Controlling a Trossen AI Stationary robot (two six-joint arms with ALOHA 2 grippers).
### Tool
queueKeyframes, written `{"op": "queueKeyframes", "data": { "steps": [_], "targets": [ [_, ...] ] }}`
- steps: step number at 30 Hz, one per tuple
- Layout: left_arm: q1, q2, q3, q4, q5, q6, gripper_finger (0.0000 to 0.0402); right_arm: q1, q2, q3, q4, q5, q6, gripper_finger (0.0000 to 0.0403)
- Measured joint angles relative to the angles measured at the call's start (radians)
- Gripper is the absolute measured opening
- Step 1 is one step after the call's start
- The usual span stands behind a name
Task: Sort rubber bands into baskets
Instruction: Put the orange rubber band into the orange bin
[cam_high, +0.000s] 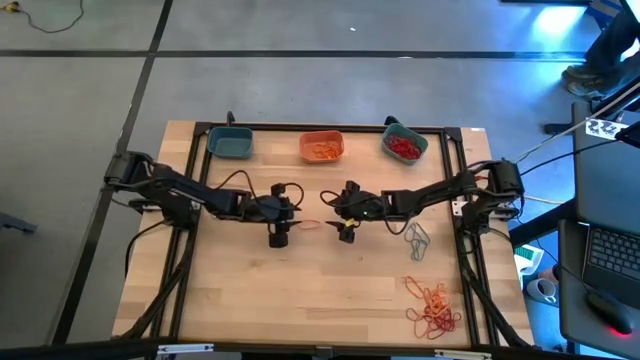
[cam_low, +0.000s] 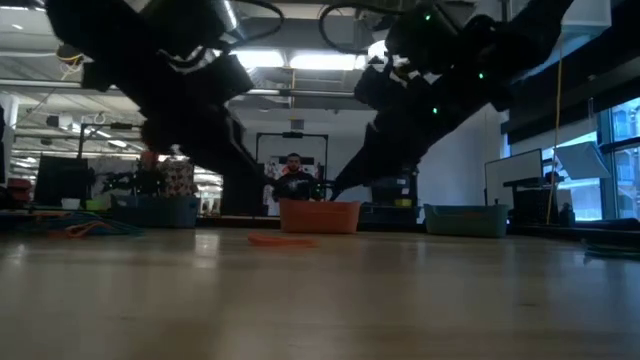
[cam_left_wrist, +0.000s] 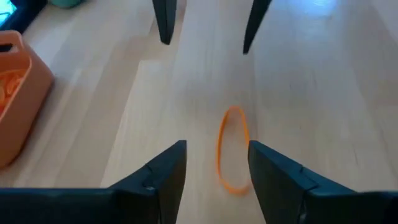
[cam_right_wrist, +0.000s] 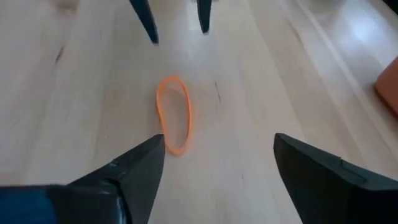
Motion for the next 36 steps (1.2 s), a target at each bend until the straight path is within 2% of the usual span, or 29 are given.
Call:
{"op": "queueKeyframes", "data": {
  "steps": [3, 7, 12, 22, 26, 33, 36],
  "targets": [
    [0.0, -0.014, -0.05, 0.031, 0.0, -0.015, 0.017, 0.0, 0.037, 0.0, 0.077, 0.0, -0.017, 0.03],
    [0.006, -0.015, -0.133, 0.182, -0.001, -0.021, 0.017, -0.002, 0.085, 0.001, 0.158, -0.013, -0.02, 0.0289],
    [0.009, -0.015, -0.203, 0.314, 0.0, -0.014, 0.017, -0.002, 0.157, 0.017, 0.179, -0.052, -0.018, 0.0276],
    [0.009, -0.014, -0.207, 0.319, -0.001, 0.014, 0.017, -0.012, 0.275, 0.087, 0.172, -0.064, -0.019, 0.024],
    [0.008, -0.014, -0.207, 0.319, 0.0, -0.012, 0.017, -0.032, 0.279, 0.092, 0.146, -0.079, -0.015, 0.0182],
    [-0.007, -0.014, -0.207, 0.299, 0.0, -0.026, 0.017, -0.03, 0.277, 0.092, 0.128, -0.087, -0.06, 0.0022],
    [-0.007, -0.014, -0.207, 0.3, -0.001, -0.023, 0.017, -0.031, 0.259, 0.09, 0.11, -0.056, -0.091, 0.0014]
  ]
}}
